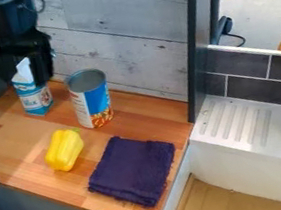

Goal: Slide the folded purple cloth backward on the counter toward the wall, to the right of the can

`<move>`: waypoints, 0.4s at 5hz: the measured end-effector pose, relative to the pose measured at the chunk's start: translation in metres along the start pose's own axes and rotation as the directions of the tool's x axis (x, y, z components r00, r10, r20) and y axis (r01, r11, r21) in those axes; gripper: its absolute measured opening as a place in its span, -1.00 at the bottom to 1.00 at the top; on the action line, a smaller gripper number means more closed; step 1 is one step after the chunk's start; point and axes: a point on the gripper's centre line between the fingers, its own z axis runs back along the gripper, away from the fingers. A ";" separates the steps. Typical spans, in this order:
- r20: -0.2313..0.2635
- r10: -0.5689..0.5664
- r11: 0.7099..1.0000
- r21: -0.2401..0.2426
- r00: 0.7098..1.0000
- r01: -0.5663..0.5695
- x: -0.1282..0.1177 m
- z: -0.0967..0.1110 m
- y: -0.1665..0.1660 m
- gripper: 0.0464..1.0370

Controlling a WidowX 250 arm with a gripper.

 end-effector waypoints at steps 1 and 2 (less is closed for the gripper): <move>-0.001 -0.055 0.998 0.003 0.998 0.055 -0.018 -0.008 -0.012 0.94; -0.021 -0.102 0.993 0.055 0.995 0.103 -0.045 -0.021 -0.032 0.94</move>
